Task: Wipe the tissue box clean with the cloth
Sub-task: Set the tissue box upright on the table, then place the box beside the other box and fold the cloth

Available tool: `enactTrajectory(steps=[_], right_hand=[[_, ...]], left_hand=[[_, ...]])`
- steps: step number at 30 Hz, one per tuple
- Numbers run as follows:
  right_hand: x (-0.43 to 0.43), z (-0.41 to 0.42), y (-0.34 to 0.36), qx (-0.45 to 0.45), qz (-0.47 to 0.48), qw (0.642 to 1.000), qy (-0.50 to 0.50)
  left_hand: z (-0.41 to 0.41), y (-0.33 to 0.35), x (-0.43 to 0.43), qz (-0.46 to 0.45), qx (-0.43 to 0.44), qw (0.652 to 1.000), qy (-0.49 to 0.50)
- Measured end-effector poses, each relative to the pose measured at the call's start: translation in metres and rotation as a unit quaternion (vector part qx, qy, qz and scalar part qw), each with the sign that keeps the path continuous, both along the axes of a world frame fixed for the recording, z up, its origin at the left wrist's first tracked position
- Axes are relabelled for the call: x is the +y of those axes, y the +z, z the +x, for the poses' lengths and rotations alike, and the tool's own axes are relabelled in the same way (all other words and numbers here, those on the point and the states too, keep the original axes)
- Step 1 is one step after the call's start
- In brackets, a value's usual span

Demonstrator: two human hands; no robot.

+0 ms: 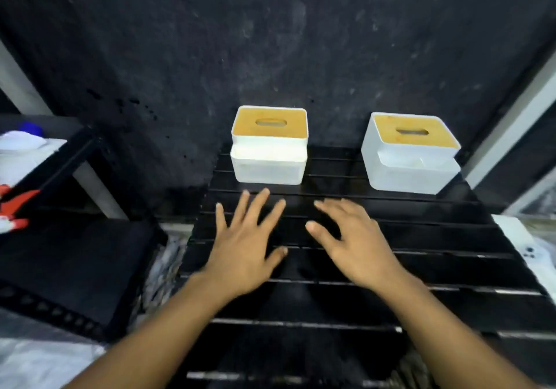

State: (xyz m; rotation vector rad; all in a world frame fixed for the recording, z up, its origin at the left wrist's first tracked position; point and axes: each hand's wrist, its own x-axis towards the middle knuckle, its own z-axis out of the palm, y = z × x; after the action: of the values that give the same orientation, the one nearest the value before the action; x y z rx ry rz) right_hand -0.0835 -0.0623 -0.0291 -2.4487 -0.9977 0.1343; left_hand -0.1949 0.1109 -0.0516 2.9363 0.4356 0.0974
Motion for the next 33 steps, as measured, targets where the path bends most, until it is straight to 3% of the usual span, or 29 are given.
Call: enactTrajectory(steps=[2, 6, 8, 11, 16, 18, 21, 23, 26, 28, 30, 33], right_hand=[[-0.056, -0.038, -0.013, -0.004, -0.033, 0.999, -0.007], [-0.137, -0.094, -0.024, -0.04, -0.057, 0.996, -0.051], [-0.153, -0.122, -0.024, -0.055, -0.033, 0.995, -0.081], [-0.165, -0.162, -0.032, -0.062, -0.074, 0.986, -0.133], [-0.187, -0.177, -0.059, -0.137, -0.1, 0.979, -0.113], [-0.207, -0.148, -0.06, -0.152, -0.125, 0.962, -0.187], [-0.206, -0.12, -0.052, -0.097, -0.126, 0.927, -0.339], [-0.158, -0.142, -0.05, -0.103, -0.097, 0.941, -0.307], [-0.069, -0.214, -0.052, -0.109, -0.015, 0.993, -0.041], [-0.042, -0.241, -0.049, -0.062, -0.031, 0.992, 0.101], [-0.05, -0.218, -0.051, -0.102, -0.031, 0.987, 0.119], [-0.106, -0.147, -0.061, -0.152, -0.071, 0.985, -0.04]], left_hand=[[-0.039, -0.021, -0.033, -0.005, 0.016, 0.999, -0.038], [-0.088, -0.037, -0.064, -0.037, 0.012, 0.999, -0.007], [-0.106, -0.034, -0.084, -0.047, 0.014, 0.999, 0.007], [-0.13, -0.035, -0.116, -0.059, 0.031, 0.998, 0.014], [-0.164, -0.042, -0.12, -0.039, 0.02, 0.999, 0.032], [-0.174, -0.043, -0.11, -0.028, 0.008, 0.999, 0.04], [-0.181, -0.043, -0.104, -0.031, -0.01, 0.997, 0.07], [-0.179, -0.043, -0.107, -0.041, -0.021, 0.995, 0.088], [-0.177, -0.042, -0.105, -0.101, -0.075, 0.985, 0.118], [-0.18, -0.039, -0.095, -0.173, -0.132, 0.962, 0.166], [-0.181, -0.037, -0.082, -0.2, -0.155, 0.946, 0.201], [-0.177, -0.039, -0.076, -0.124, -0.084, 0.972, 0.178]])
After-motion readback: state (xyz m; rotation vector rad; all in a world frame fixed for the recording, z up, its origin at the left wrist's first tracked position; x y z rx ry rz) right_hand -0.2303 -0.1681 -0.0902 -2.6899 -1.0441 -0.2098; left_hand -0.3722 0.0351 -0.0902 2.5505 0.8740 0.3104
